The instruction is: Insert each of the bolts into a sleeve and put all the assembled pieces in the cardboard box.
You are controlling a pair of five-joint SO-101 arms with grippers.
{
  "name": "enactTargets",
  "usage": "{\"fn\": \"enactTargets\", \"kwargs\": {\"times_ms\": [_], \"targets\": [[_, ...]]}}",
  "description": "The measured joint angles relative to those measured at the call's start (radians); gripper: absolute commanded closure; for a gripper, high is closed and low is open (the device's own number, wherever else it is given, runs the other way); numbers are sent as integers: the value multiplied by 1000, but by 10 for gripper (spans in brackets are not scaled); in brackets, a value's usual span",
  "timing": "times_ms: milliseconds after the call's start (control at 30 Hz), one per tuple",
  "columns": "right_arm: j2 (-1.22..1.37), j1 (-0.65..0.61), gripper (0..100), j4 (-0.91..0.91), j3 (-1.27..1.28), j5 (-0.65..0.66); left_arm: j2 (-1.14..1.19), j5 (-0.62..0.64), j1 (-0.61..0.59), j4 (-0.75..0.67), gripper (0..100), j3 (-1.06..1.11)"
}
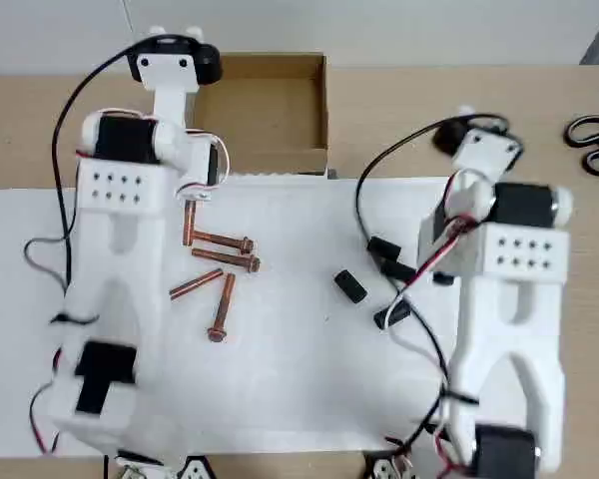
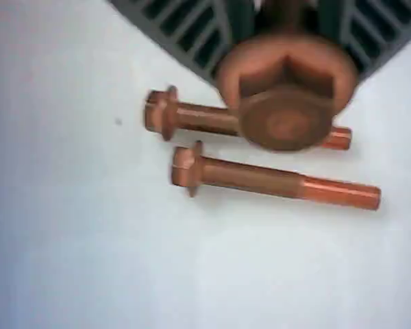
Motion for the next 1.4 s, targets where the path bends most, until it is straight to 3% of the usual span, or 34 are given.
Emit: {"fn": "enactTargets", "kwargs": {"times_ms": [233,600,767,1033,1400], "targets": [[-331,-115,995,0,161,100,-354,11,104,0,995,199],[-764,-218,995,-94,471,109,-707,236,110,-23,995,531],[-950,-316,995,-222,637,109,-839,373,114,-149,995,651],[-1175,-408,995,-394,830,109,-1088,390,114,-431,995,942],[-1307,-463,995,-413,928,109,-1428,390,137,-733,995,1336]]}}
